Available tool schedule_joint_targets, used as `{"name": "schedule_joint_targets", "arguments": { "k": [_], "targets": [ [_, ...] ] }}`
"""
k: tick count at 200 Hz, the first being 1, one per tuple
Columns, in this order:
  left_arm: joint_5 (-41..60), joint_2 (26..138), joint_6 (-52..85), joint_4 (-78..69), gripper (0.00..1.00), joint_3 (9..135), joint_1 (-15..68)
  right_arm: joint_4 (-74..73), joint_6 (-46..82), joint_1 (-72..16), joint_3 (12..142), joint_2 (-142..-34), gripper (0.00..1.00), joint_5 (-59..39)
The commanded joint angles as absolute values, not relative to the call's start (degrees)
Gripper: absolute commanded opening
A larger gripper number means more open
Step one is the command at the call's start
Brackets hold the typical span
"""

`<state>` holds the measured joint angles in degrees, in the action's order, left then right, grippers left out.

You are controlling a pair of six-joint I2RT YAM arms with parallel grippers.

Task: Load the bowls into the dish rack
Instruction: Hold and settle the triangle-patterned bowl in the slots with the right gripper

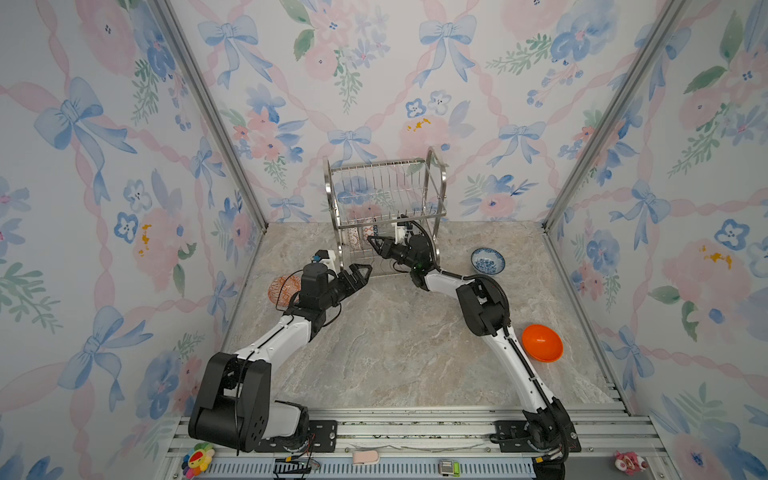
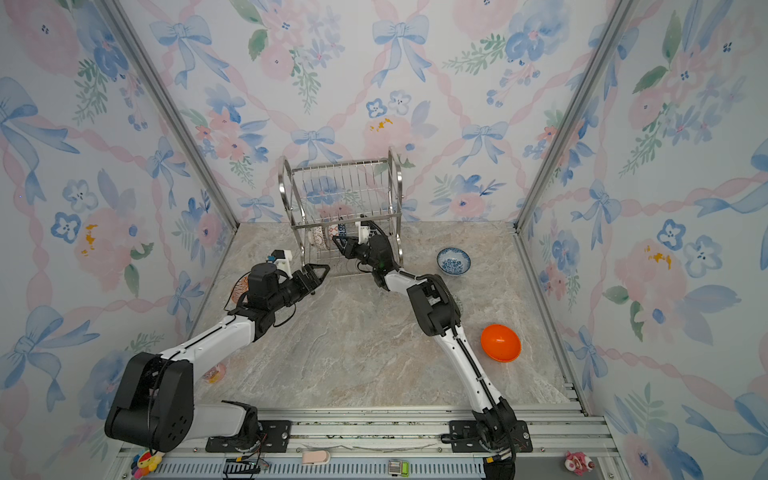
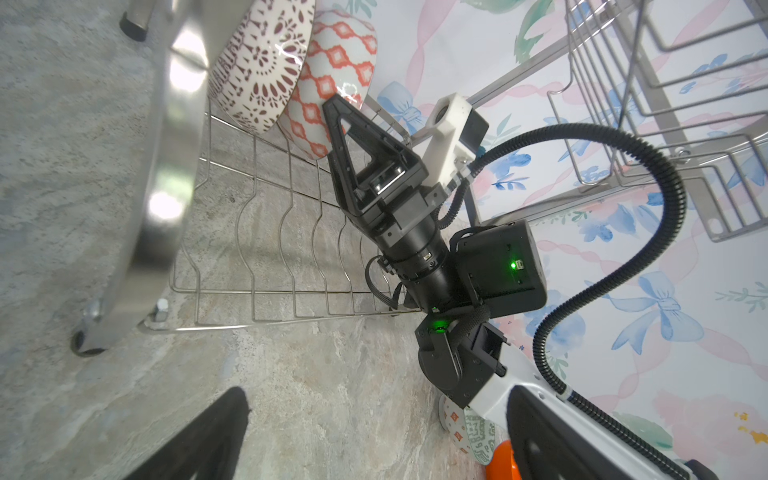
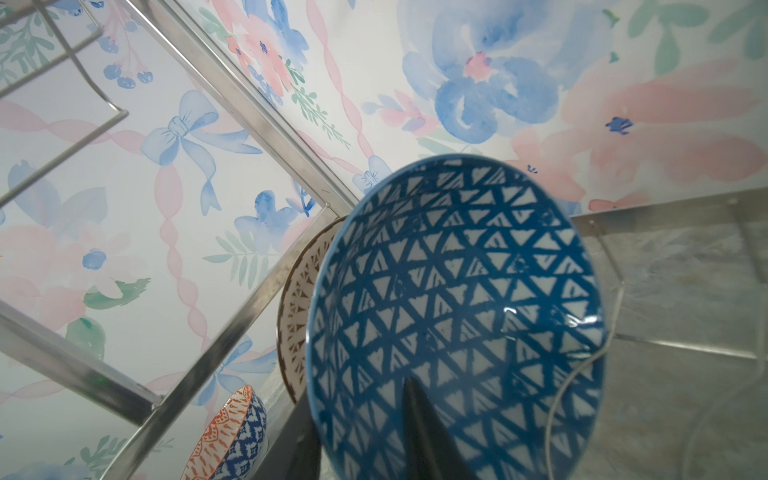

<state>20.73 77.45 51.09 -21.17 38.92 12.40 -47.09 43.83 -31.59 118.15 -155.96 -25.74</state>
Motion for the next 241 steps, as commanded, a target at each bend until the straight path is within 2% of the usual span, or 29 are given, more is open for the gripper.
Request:
{"name": "schedule_joint_targets", "arguments": {
  "k": [1,241],
  "targets": [
    [20.04,77.48,50.80,-21.78,0.98,40.15,12.75,-47.63,43.37,-30.60,117.04,-152.90,0.34,-24.80],
    [19.78,77.29,50.72,-21.78,0.98,40.09,13.02,-53.26,44.91,-30.05,110.17,-150.10,0.31,-22.15]
  ]
}}
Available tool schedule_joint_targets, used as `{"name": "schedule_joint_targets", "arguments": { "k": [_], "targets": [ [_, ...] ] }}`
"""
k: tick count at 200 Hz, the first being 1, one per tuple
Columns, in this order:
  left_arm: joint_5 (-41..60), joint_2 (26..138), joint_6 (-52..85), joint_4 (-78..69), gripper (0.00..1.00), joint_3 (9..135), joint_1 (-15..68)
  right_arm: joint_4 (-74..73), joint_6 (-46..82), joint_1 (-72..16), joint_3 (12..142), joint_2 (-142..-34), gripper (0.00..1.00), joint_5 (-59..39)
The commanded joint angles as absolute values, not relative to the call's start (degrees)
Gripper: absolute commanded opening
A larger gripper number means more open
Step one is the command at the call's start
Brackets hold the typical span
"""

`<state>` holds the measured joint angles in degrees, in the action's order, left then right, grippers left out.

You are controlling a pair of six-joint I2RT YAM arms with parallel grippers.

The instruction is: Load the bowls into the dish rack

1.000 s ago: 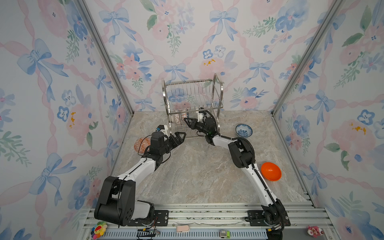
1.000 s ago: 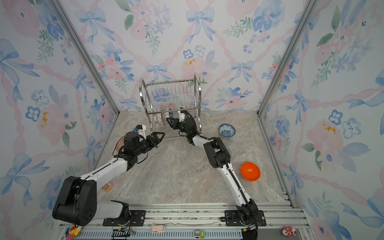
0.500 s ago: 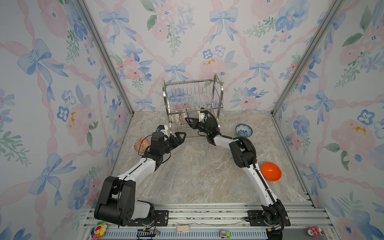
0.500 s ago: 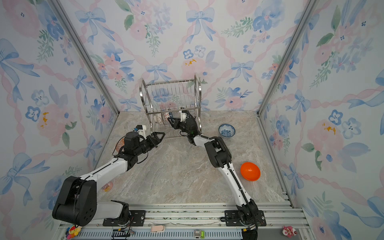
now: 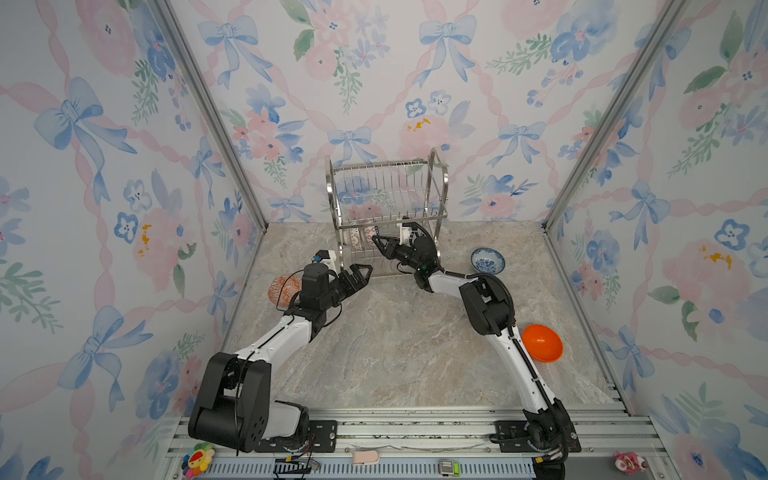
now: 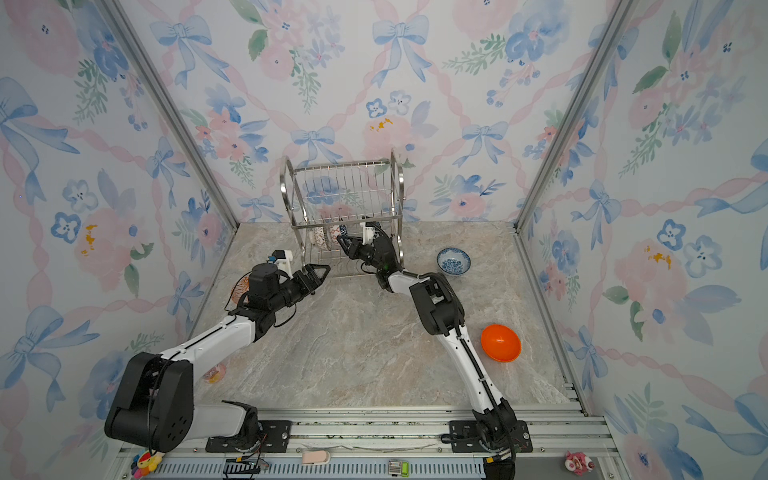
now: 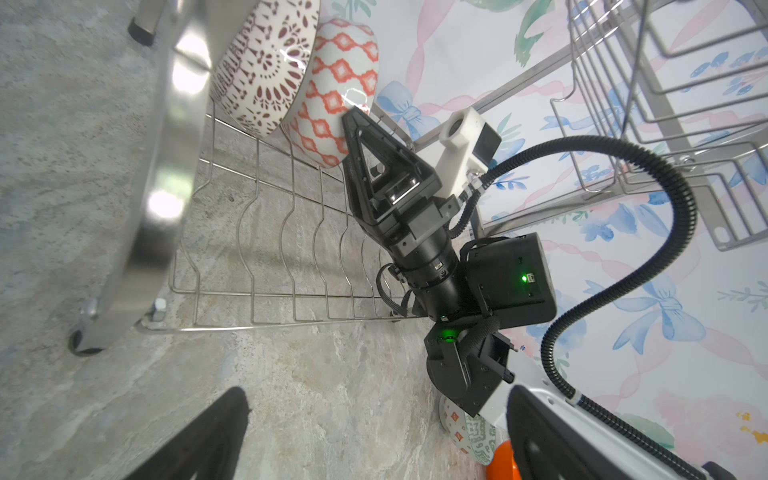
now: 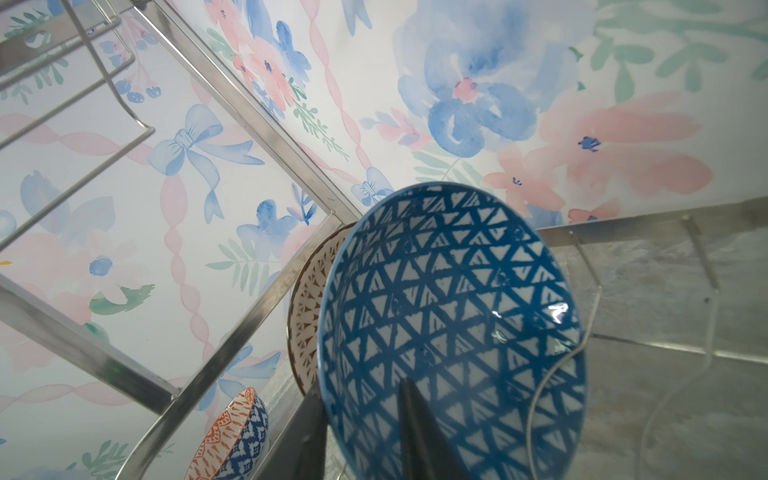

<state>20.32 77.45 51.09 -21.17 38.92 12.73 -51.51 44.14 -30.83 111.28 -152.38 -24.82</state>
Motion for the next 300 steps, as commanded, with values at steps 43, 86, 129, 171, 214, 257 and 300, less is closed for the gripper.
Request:
{"name": "schedule_joint_targets", "arguments": {
  "k": [43,86,129,171,214,257,300],
  "targets": [
    [19.60,76.99,50.49,-21.75,0.98,40.07,12.95,-54.30,45.17,-30.23,109.76,-149.86,0.32,-21.97],
    [19.34,76.24,49.92,-20.60,0.98,40.68,12.20,-55.20,44.93,-30.72,108.57,-148.63,0.34,-21.62],
    [19.56,75.23,49.83,-19.78,0.98,40.79,11.32,-55.62,44.69,-31.24,108.11,-147.97,0.40,-21.36],
    [19.60,75.07,49.70,-19.50,0.98,40.78,11.16,-55.77,44.10,-31.98,108.33,-147.51,0.43,-21.19],
    [19.62,75.06,49.66,-19.41,0.98,40.73,11.17,-53.49,41.38,-33.29,109.49,-147.16,0.46,-19.68],
    [19.61,74.80,49.66,-19.42,0.98,40.25,11.15,-50.72,40.01,-33.93,112.53,-148.53,0.42,-19.00],
    [19.60,74.79,49.64,-19.42,0.98,40.11,11.23,-51.68,39.96,-33.84,111.37,-148.34,0.31,-17.45]
  ]
}}
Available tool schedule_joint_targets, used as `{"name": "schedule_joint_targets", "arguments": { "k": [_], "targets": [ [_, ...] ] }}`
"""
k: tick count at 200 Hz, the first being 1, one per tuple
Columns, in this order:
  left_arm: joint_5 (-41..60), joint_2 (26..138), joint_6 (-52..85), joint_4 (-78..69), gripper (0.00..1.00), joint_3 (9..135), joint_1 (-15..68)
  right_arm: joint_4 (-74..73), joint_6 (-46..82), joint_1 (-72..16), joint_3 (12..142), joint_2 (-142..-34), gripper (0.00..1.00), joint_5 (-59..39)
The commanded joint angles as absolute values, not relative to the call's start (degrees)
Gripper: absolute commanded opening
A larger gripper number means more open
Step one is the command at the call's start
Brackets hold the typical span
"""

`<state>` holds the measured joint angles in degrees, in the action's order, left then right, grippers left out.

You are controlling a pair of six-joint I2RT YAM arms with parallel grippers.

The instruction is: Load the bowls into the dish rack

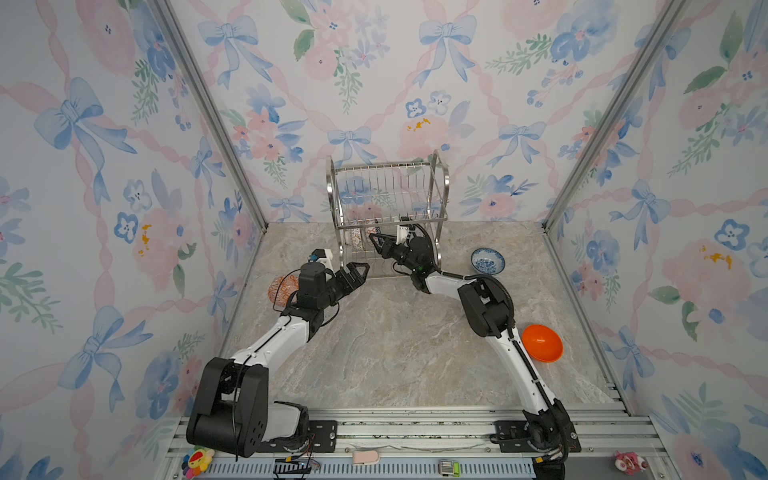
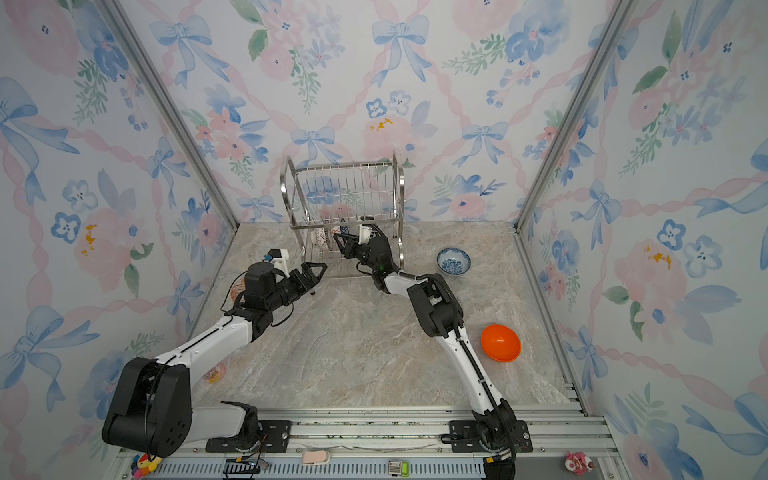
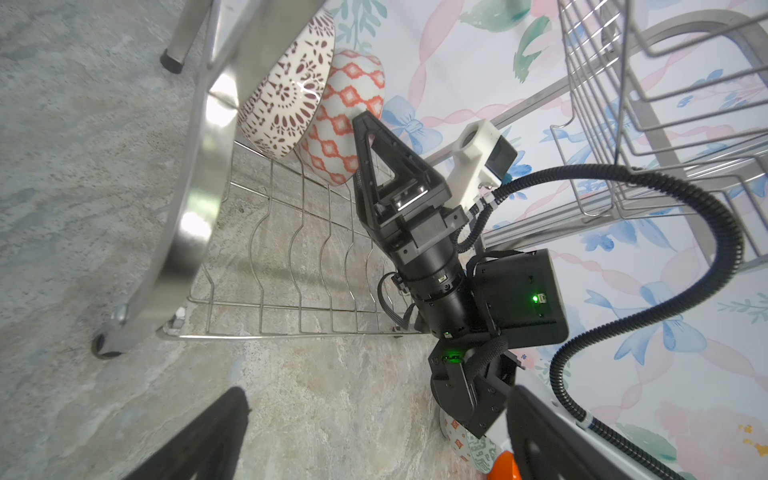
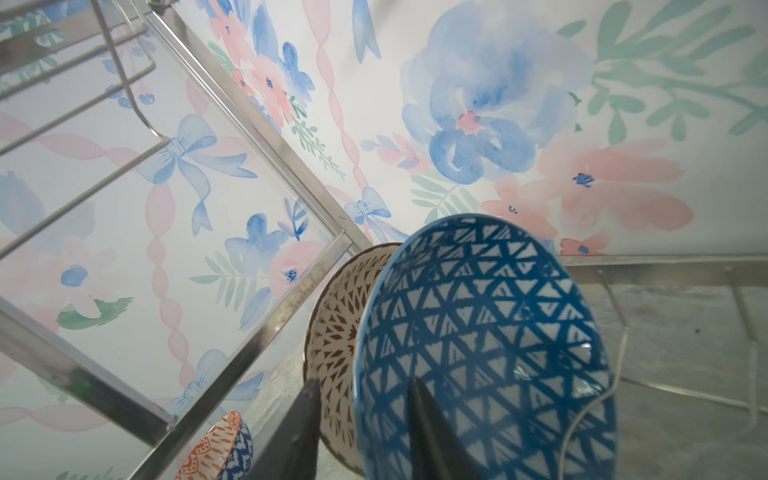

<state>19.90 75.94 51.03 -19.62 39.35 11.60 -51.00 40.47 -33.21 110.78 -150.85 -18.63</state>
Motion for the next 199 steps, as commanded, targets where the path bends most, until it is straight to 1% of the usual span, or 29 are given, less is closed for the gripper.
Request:
{"name": "schedule_joint_targets", "arguments": {
  "k": [1,50,80,125,154,199],
  "targets": [
    [19.69,74.79,49.65,-19.38,0.98,40.14,11.24,-51.72,39.97,-33.88,111.36,-148.35,0.31,-17.43],
    [19.51,74.56,49.69,-19.37,0.98,39.73,11.23,-53.34,40.67,-33.57,109.27,-147.79,0.15,-15.42],
    [19.60,74.44,49.75,-19.39,0.98,39.79,11.24,-54.70,41.09,-33.57,107.43,-147.28,0.13,-13.41],
    [19.70,74.43,49.76,-19.42,0.98,39.79,11.30,-54.89,40.89,-33.22,106.93,-146.89,0.13,-15.13],
    [19.82,74.62,49.75,-19.42,0.98,39.72,11.27,-54.56,40.51,-32.74,106.46,-146.58,0.19,-15.82],
    [19.86,74.58,49.80,-19.42,0.98,39.73,11.29,-55.35,40.89,-32.78,106.33,-146.40,0.23,-15.92]
  ]
}}
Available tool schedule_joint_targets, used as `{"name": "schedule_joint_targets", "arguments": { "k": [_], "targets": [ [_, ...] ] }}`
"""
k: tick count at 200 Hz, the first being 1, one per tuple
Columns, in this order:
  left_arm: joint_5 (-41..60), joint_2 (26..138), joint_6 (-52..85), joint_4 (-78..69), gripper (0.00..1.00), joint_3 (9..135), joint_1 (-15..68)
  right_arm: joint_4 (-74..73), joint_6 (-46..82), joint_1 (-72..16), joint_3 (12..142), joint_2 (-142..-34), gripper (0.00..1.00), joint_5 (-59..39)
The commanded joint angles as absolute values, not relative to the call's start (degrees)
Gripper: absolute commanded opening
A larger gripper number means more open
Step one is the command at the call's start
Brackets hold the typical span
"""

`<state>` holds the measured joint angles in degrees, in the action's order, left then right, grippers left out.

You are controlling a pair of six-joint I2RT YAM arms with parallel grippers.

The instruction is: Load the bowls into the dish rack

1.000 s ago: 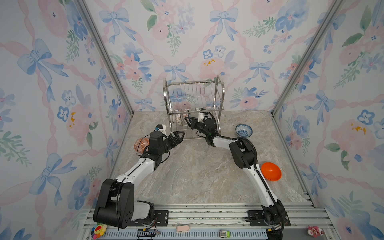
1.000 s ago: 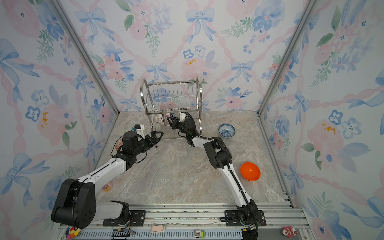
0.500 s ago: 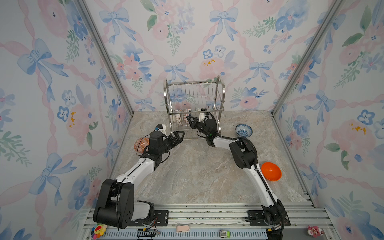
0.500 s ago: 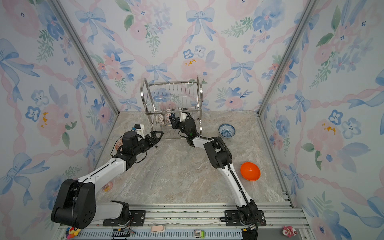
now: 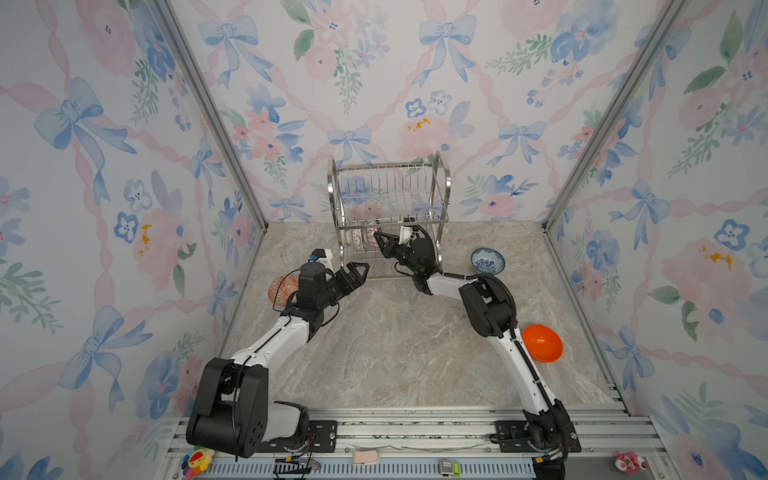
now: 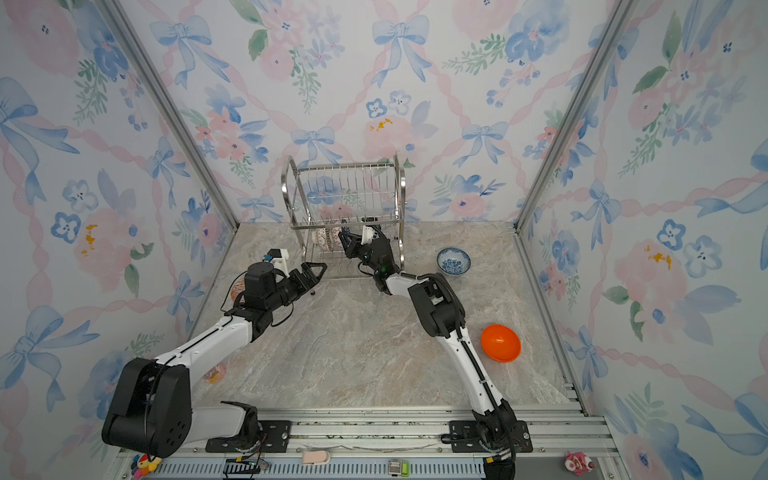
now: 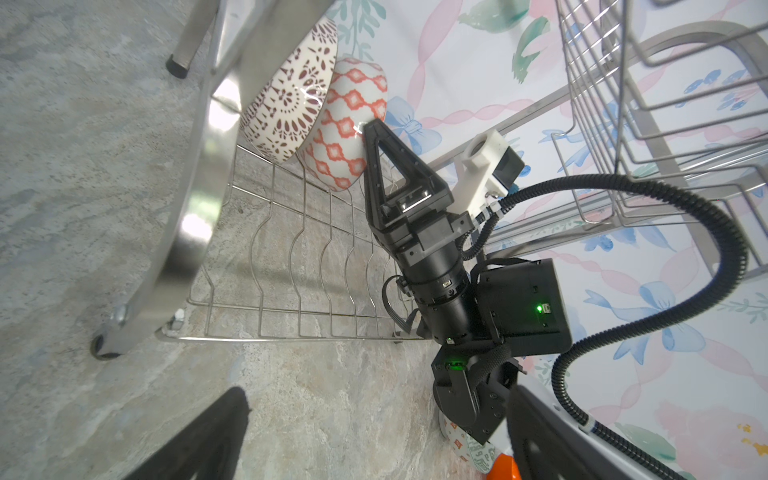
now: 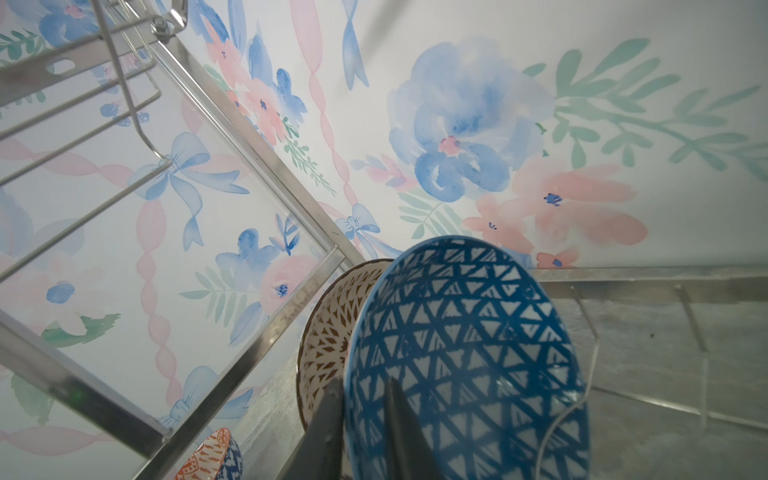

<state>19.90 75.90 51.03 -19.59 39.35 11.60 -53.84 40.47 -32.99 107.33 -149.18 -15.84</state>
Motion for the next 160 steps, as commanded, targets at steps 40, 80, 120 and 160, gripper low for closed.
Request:
{"name": "schedule_joint_targets", "arguments": {
  "k": [40,80,120,160],
  "targets": [
    [19.78,74.25,49.75,-19.42,0.98,39.40,11.19,-56.50,41.22,-32.96,105.36,-145.80,0.27,-15.68],
    [19.70,73.85,49.73,-19.19,0.98,39.31,11.20,-58.23,41.09,-32.98,103.22,-144.37,0.31,-14.91],
    [19.30,73.24,49.36,-18.39,0.98,39.34,11.10,-59.56,41.03,-33.05,101.49,-143.39,0.37,-14.28],
    [19.34,73.16,49.39,-18.41,0.98,38.76,11.12,-62.03,42.55,-33.40,100.17,-142.82,0.43,-14.47]
  ]
}}
